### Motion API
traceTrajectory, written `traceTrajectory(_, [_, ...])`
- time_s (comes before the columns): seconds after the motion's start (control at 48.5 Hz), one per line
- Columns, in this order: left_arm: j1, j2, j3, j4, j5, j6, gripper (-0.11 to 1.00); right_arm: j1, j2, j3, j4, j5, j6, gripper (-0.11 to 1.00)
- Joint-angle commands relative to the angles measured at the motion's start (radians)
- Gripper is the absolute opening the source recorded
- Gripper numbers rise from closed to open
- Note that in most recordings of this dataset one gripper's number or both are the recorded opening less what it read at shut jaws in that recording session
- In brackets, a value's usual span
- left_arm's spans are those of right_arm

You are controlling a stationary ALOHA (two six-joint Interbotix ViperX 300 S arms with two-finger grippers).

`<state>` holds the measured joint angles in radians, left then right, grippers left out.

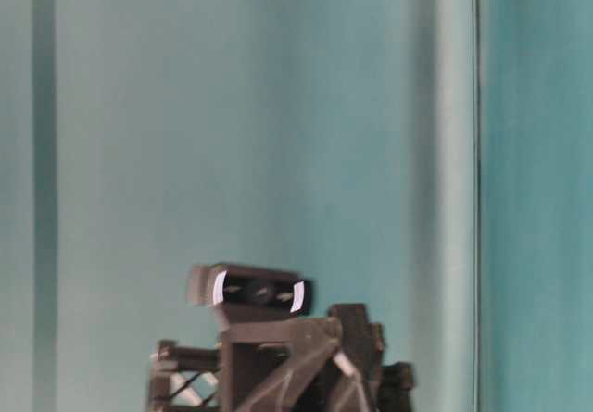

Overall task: Insert the USB using both arms.
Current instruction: 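Lift both held connectors and raise them toward each other, then align the male plug in the right gripper with the left socket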

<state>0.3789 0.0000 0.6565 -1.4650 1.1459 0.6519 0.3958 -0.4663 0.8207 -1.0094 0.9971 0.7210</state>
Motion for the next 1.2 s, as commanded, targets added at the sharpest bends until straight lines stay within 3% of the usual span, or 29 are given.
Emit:
traceTrajectory(0.0, [0.017,0.052,-0.052,-0.032,0.086,0.034,0.29,0.074,0.012,-0.009,-0.087,0.098,0.052,0.20])
traceTrajectory(0.144, [0.025,0.127,-0.141,-0.032,0.158,0.051,0.29,0.156,0.078,-0.012,-0.106,0.216,0.107,0.20])
traceTrajectory(0.537, [0.011,0.249,-0.291,-0.034,0.218,0.046,0.29,0.173,0.224,-0.089,-0.127,0.164,0.094,0.20])
traceTrajectory(0.97, [-0.064,0.296,-0.324,-0.034,0.245,0.034,0.29,0.175,0.284,-0.167,-0.133,0.089,-0.103,0.20])
traceTrajectory(1.176, [-0.074,0.324,-0.362,-0.034,0.245,0.020,0.29,0.178,0.304,-0.193,-0.137,0.091,-0.152,0.20])
